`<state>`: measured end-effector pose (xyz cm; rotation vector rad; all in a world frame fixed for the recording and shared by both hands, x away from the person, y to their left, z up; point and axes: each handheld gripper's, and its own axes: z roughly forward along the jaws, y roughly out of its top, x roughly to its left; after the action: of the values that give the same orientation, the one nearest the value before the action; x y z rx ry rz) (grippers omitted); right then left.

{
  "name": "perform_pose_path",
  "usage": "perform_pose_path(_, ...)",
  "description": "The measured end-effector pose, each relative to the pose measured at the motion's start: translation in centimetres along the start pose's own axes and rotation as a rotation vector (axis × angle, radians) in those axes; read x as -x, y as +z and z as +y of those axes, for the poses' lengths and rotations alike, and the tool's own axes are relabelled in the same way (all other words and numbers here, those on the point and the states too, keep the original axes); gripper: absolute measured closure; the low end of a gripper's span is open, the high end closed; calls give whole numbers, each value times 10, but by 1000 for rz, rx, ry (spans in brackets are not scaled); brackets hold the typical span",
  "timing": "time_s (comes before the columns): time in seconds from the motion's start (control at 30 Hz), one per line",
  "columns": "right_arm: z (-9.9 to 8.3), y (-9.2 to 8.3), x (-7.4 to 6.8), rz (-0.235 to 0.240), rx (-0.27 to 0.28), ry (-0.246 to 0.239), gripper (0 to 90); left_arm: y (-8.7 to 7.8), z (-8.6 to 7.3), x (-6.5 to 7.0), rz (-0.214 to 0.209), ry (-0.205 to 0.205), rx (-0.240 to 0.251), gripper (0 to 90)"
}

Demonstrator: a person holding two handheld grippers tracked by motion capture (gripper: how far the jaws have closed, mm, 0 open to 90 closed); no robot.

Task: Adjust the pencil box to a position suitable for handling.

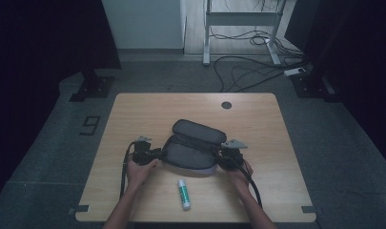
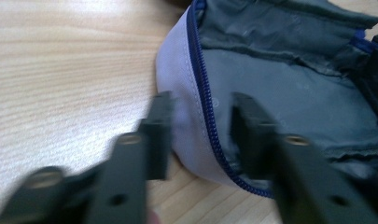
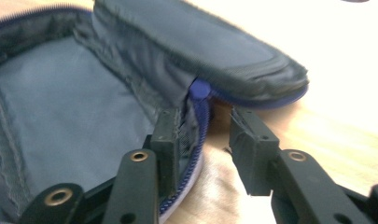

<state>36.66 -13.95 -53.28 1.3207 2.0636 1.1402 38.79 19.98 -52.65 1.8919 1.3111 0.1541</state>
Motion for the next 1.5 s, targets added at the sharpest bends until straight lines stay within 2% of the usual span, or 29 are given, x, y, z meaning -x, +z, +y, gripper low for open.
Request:
perform_pose_path(0.1,0,-8,3,-6,52,17,569,-4,2,2,5,10,27,420)
perform_pose_path(0.17,0,-13,5,4,69,26,552,-10,5,4,-9,16,56,393)
perform_pose_path(0.33,1,-22,4,26,88,26,526,-15,4,6,-5,28,64,369)
perform_pose_path(0.57,3,-32,-3,76,97,27,500,-29,0,5,-13,36,100,373)
perform_pose_path(0.73,3,-34,-7,91,93,30,474,-32,-6,2,-27,43,90,372)
perform_pose_path(0.8,2,-36,-10,102,95,41,453,-32,-9,1,-25,51,73,364)
perform_pose_path(1.03,-5,-43,-14,120,88,55,401,-32,-13,-5,-25,48,65,361)
perform_pose_path(1.17,-10,-50,-22,133,79,44,368,-32,-17,-6,-28,49,58,354)
perform_pose_path(1.2,-12,-54,-28,137,82,28,362,-34,-19,-8,-37,39,60,351)
perform_pose_path(1.5,-10,-63,-47,180,90,0,358,-31,-25,-11,-69,25,44,346)
